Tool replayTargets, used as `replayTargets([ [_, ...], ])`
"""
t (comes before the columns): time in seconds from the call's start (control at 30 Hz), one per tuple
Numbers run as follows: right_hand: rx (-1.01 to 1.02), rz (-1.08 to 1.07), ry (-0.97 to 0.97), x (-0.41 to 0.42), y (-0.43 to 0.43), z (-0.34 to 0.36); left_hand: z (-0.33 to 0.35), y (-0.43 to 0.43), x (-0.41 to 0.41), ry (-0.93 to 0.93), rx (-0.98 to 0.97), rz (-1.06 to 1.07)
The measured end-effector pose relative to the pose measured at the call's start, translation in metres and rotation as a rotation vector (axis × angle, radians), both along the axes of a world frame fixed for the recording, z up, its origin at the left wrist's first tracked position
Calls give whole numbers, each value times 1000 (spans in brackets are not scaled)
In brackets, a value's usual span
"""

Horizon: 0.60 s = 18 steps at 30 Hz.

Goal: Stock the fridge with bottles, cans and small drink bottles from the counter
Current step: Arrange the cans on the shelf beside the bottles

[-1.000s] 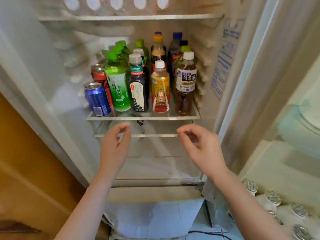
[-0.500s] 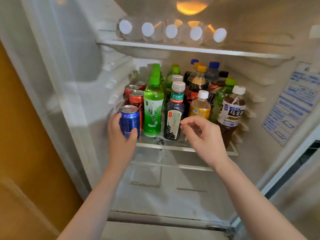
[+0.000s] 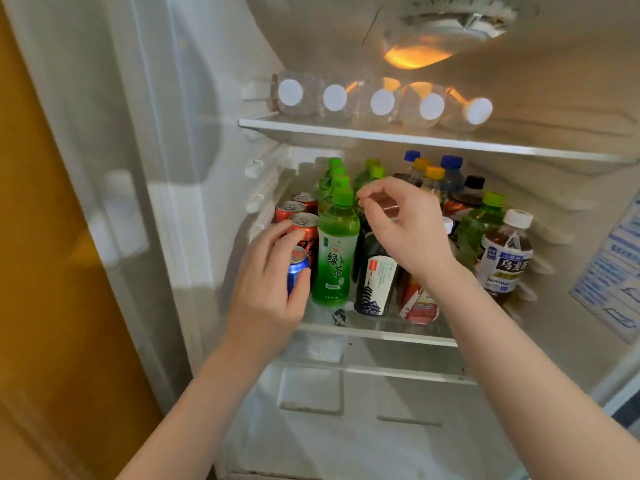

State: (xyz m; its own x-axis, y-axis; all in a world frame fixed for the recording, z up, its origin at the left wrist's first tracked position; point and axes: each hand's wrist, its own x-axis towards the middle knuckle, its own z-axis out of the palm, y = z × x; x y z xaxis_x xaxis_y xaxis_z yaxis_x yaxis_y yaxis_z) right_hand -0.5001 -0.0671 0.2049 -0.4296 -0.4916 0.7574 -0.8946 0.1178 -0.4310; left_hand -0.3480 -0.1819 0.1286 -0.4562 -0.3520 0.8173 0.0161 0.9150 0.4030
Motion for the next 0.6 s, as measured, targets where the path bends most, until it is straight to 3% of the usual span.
replayTargets([
  [0.13,162,11,109,-13,-35,34,45,-9,16,55,-434,158],
  [0.27,462,11,207,-29,-75,53,82,-16,29,85,-674,397],
  [0.43,853,11,185,-52,-120,63,112,-22,35,158,-634,646],
  [0.6,1002,-21,230,-72,-152,64,115,-29,30,128,-539,740],
])
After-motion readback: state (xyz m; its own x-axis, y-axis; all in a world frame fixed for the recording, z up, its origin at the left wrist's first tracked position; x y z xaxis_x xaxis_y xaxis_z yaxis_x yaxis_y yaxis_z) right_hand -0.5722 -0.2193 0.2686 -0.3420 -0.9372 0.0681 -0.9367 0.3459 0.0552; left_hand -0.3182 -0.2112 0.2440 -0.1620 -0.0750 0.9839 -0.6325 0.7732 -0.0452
